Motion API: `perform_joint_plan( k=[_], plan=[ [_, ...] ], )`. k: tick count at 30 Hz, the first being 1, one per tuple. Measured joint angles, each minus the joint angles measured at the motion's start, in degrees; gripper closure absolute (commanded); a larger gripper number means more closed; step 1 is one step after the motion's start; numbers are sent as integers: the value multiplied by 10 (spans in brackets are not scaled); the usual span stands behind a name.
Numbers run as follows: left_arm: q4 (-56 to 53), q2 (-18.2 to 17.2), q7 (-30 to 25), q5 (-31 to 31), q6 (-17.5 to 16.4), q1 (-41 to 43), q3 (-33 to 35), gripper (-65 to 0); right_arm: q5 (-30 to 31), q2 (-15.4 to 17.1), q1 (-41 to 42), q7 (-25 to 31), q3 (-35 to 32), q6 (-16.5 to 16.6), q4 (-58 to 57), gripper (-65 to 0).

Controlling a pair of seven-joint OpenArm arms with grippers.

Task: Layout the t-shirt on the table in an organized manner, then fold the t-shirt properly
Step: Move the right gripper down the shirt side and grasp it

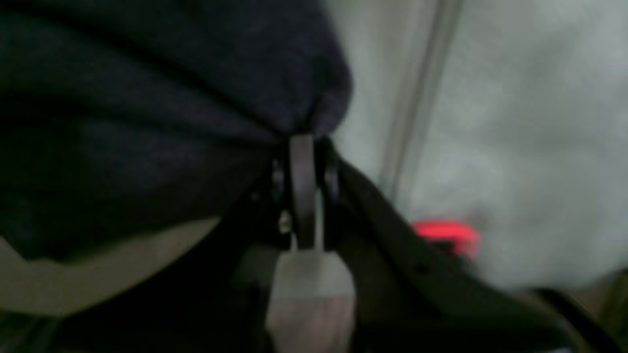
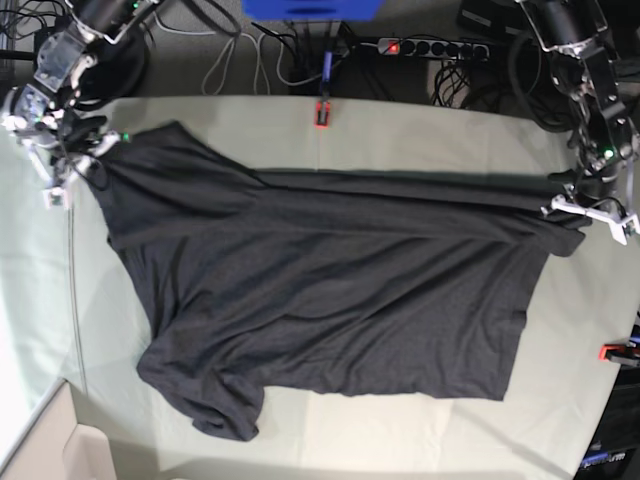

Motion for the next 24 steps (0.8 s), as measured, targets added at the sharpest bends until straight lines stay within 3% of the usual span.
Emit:
perform_joint_plan(
  k=[6,12,19,24],
  plan=[
    [0,0,0,0,0,0,0,-2,0,-21,22,1,-26,0,80,0],
    [0,0,2,1,0,0,0,-2,-4,-31,53,-2,-77,0,89,0],
    [0,1,4,2,0,0,0,-2,-8,-36,134,-72,-112,0,90,0],
    [3,14,6,5,0,0,0,-2,-5,-35,167,-86,-147,0,90,0]
  ],
)
